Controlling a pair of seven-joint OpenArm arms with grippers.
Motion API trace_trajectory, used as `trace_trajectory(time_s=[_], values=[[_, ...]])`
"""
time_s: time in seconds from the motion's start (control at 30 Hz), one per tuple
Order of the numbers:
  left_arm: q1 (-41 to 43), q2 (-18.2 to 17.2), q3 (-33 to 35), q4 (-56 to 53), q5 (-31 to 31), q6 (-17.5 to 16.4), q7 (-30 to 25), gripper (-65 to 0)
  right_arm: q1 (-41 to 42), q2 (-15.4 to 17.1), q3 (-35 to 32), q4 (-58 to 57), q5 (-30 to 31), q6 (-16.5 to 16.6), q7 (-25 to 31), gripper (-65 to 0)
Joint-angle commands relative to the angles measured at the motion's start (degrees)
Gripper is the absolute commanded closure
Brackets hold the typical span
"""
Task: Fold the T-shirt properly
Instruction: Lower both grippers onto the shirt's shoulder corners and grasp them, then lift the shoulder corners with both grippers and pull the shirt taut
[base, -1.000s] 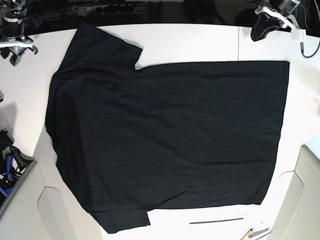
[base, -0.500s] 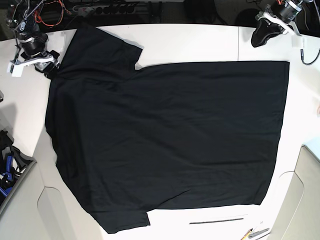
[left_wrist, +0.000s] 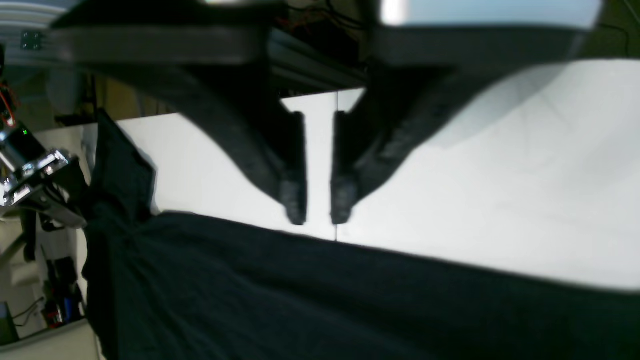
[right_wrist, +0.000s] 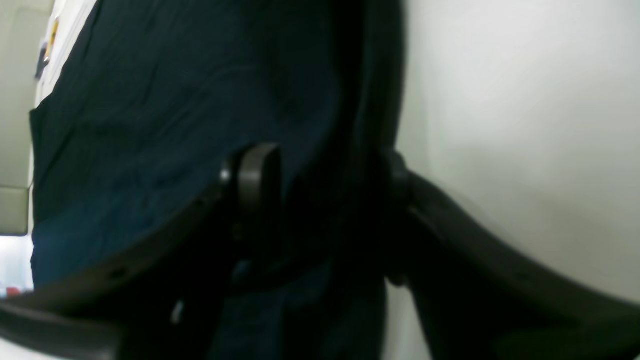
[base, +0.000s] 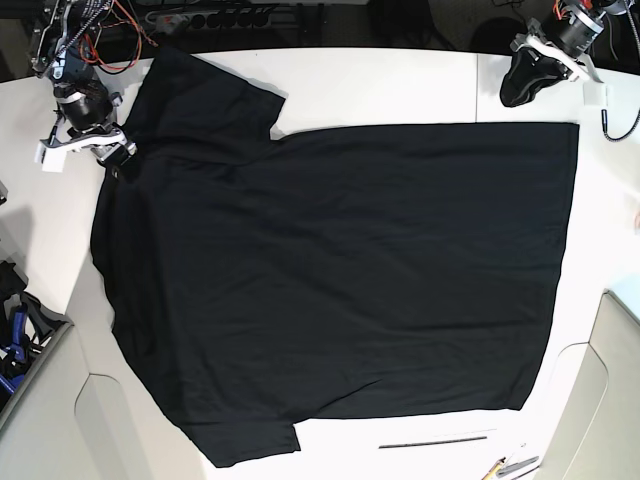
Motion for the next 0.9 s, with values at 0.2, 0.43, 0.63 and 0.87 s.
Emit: trace_trajectory(time_s=[0.2, 0.43, 0.63, 0.87], values=[[-2.1, -0.2, -2.8, 0.7, -0.9, -0.7, -1.2, -15.1, -0.4, 0.2, 0.0, 0.1, -1.9, -0.6, -1.6, 0.0], [-7.3, -0.2, -6.3, 0.7, 7.1, 0.5, -1.5, -32.5, -0.3, 0.2, 0.0, 0.1, -3.1, -0.6, -1.6, 0.0], [-11.2, -0.7, -10.5, -2.8, 12.7, 8.9, -2.6, -34.6, -0.3, 0.2, 0.0, 0.1, -3.0, -0.6, -1.6, 0.0], [-16.5, -4.2, -11.5, -17.6, 11.0, 8.9, -2.4, -34.6, -0.3, 0.2, 0.0, 0.1, -3.0, -0.6, -1.6, 0.0]])
